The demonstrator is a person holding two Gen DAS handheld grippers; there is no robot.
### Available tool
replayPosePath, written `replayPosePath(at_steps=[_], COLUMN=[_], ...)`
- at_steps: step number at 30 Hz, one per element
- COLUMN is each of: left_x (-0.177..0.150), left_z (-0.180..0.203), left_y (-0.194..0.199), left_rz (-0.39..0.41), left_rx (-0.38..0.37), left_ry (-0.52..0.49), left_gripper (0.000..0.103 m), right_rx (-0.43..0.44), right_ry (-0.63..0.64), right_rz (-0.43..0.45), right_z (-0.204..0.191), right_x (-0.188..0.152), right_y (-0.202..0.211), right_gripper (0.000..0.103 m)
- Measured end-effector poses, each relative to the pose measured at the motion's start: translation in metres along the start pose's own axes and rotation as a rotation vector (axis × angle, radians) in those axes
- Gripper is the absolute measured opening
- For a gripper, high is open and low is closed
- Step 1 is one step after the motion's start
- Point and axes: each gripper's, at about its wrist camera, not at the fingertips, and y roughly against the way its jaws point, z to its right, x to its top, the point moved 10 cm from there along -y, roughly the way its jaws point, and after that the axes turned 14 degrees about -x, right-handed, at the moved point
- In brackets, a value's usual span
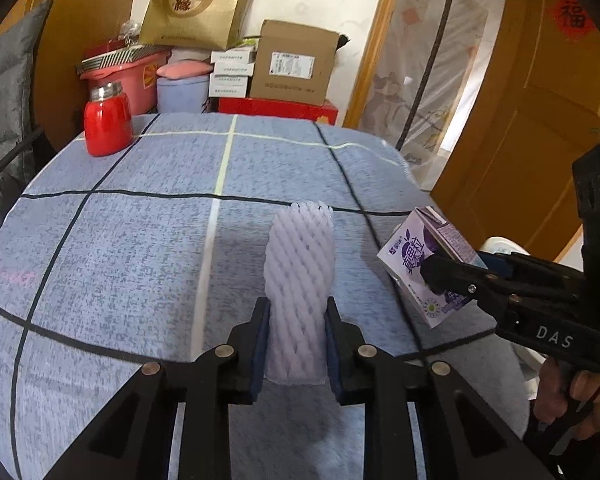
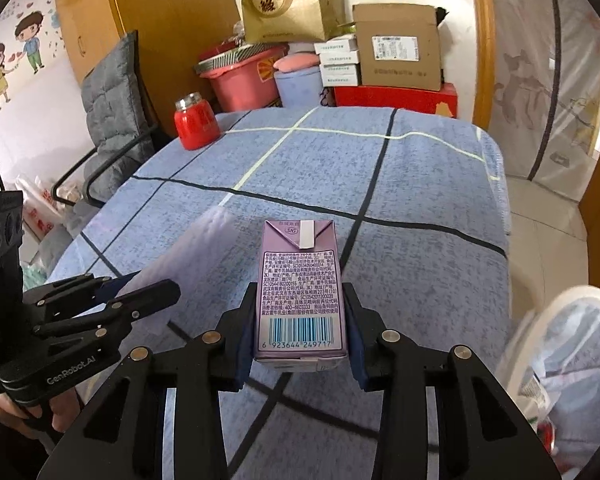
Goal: Collect trash
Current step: 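Carry the foam sleeve and milk carton over the bin and open both tools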
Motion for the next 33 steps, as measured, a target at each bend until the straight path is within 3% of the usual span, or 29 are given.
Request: replayPosePath(at_steps=[16,33], left_x=[-0.028,-0.022], left_z=[0.086,0.159], left_y=[0.032,-0.005], left_rz=[0.011,-0.036], left_rx=[-0.119,-0.223], left_ry=[-0.051,-0.146], left_gripper=[0.025,0.025], right_rx=[-0.019,-0.110], right_ry=[-0.105,-0.209], right_rz=[0.065,0.102], right_z=[0.033,0.104], right_x=[-0.036,-0.054], right_y=[0.080,0.115], right_gripper=[0.039,0.039])
